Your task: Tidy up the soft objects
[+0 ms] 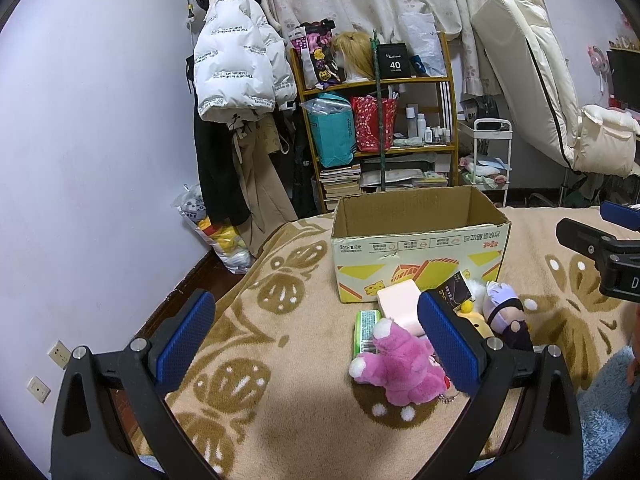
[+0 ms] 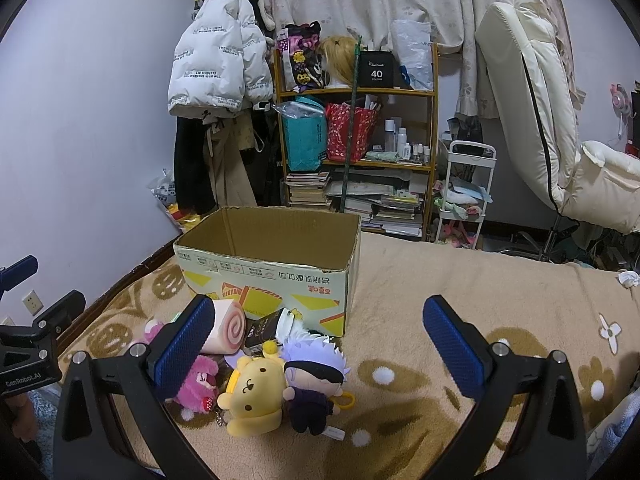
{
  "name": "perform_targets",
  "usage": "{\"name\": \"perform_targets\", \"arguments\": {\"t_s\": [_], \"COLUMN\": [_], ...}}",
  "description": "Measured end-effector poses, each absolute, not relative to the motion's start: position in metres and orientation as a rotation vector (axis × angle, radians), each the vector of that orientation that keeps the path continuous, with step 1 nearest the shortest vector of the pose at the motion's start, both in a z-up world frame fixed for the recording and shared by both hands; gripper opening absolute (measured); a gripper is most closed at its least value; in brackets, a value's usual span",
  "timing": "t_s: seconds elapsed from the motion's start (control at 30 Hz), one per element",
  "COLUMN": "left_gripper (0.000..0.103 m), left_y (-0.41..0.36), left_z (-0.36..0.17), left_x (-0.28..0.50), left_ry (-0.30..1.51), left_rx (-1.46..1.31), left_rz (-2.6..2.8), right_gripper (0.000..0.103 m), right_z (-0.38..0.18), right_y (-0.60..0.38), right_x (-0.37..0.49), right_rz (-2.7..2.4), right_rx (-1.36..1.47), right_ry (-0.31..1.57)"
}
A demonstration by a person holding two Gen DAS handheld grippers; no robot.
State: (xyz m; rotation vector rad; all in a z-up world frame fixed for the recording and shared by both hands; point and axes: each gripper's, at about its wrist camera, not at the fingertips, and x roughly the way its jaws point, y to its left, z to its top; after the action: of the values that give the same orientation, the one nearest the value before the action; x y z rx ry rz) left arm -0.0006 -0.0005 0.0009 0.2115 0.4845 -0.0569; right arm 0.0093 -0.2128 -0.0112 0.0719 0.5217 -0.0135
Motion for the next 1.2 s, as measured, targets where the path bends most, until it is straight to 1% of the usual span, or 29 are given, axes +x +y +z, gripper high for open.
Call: {"name": "perform_targets", "arguments": {"t_s": [1.2], "left_gripper": [0.1], "left_y": [-0.0002], "left_z": [-0.0007], "left_x": [-0.0007], "left_ry": [0.488], "left_rx": [0.217], "left_rz": [-0.057], "right_gripper": [0.103], "right_z": [-0.0126], "right_y": [-0.213], "right_x": [0.0092], "right_rz": [-0.013], "right_rx": [0.071], "right_ry": [0.524]}}
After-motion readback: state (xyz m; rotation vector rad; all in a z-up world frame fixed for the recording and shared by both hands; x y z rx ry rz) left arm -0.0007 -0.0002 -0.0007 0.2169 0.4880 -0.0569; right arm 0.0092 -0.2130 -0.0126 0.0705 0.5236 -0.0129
